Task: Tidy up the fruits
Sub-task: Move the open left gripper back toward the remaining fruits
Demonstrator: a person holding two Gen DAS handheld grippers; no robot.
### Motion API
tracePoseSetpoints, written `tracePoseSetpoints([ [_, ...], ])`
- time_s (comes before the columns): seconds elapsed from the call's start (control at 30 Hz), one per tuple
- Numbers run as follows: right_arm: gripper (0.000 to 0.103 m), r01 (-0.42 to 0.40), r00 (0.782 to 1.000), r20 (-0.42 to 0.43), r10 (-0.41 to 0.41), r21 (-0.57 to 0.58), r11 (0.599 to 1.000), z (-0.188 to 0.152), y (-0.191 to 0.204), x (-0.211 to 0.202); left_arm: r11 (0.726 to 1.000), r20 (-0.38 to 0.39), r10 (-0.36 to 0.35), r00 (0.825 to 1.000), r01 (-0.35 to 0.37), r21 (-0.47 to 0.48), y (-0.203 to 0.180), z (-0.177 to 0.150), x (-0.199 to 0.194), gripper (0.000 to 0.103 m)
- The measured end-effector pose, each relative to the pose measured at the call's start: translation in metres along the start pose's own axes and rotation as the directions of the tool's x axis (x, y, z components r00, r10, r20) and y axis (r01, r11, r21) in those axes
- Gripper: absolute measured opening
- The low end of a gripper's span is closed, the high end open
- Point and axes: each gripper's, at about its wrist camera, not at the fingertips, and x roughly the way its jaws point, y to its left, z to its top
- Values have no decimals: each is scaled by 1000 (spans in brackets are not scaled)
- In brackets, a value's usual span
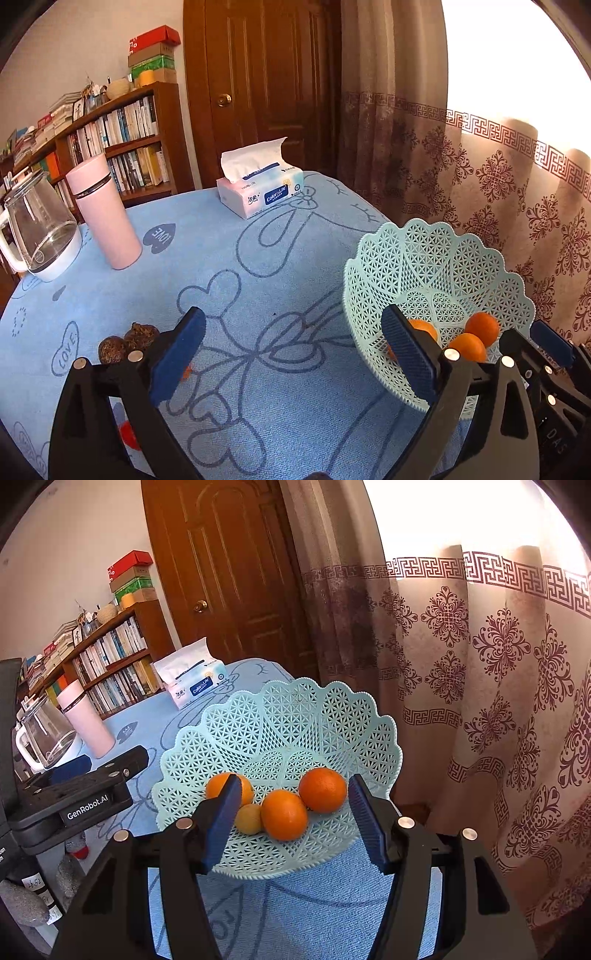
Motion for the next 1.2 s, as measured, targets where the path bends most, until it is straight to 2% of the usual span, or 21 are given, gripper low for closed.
tracePoseSetpoints([
  [0.23, 62, -11, 1000, -3, 11, -23, 1000, -1, 14, -2, 1000, -2, 13, 1000, -13, -26, 13, -5, -8, 95],
  [0.3, 74, -17, 1000, 2, 17, -25, 1000, -1, 18, -4, 999, -4, 19, 1000, -19, -36, 18, -6, -10, 95],
  [0.73, 79, -53, 999, -10, 52, -69, 996, -4, 48, -5, 995, 13, 56, 998, -55, -82, 51, -15, -26, 95],
  [0.93, 81, -77, 997, -34, 75, -85, 993, -6, 62, -4, 986, 16, 81, 997, -78, -146, 82, -15, -32, 95],
  [1.2, 81, -109, 993, -54, 103, -118, 987, -11, 81, -1, 964, -8, 149, 989, -147, -220, 132, -22, -35, 95],
])
